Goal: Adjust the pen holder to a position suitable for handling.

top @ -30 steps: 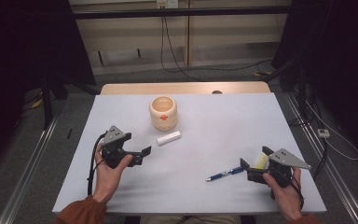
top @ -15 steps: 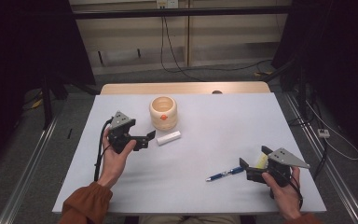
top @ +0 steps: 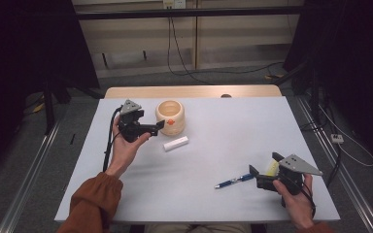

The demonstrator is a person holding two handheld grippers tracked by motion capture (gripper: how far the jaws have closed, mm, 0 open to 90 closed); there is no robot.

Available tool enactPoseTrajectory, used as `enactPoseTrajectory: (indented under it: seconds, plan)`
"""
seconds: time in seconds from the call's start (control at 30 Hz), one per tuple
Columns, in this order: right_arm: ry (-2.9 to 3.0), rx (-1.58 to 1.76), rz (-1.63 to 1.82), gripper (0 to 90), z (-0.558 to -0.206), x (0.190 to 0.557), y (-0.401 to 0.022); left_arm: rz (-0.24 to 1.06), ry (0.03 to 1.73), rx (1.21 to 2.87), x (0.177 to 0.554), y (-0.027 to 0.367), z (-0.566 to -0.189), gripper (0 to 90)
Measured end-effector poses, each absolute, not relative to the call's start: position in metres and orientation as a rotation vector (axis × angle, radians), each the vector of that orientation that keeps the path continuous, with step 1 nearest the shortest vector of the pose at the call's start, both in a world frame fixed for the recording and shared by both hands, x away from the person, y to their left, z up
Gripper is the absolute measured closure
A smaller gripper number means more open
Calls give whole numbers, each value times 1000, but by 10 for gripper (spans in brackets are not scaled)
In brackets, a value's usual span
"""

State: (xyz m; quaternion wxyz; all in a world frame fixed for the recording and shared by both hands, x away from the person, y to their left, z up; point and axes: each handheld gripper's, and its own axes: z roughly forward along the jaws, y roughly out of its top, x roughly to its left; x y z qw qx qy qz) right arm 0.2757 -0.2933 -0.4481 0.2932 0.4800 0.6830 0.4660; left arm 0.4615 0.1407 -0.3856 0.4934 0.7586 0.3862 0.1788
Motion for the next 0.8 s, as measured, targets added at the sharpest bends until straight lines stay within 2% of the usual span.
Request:
enactPoseTrajectory:
  seconds: [0.13,0.37,0.63,0.8]
  plan:
    - [1824,1275,1241,37,-448,275,-293,376,946,1817,471,139,-379,79]
    - [1827,1273,1249,37,-448,276,-294,352,975,1839,489,133,-376,84]
    - [1829,1273,1250,37,-448,276,-294,363,995,1840,504,129,-382,90]
    - [1835,1274,1249,36,-449,277,-293,389,1001,1867,517,125,-380,127]
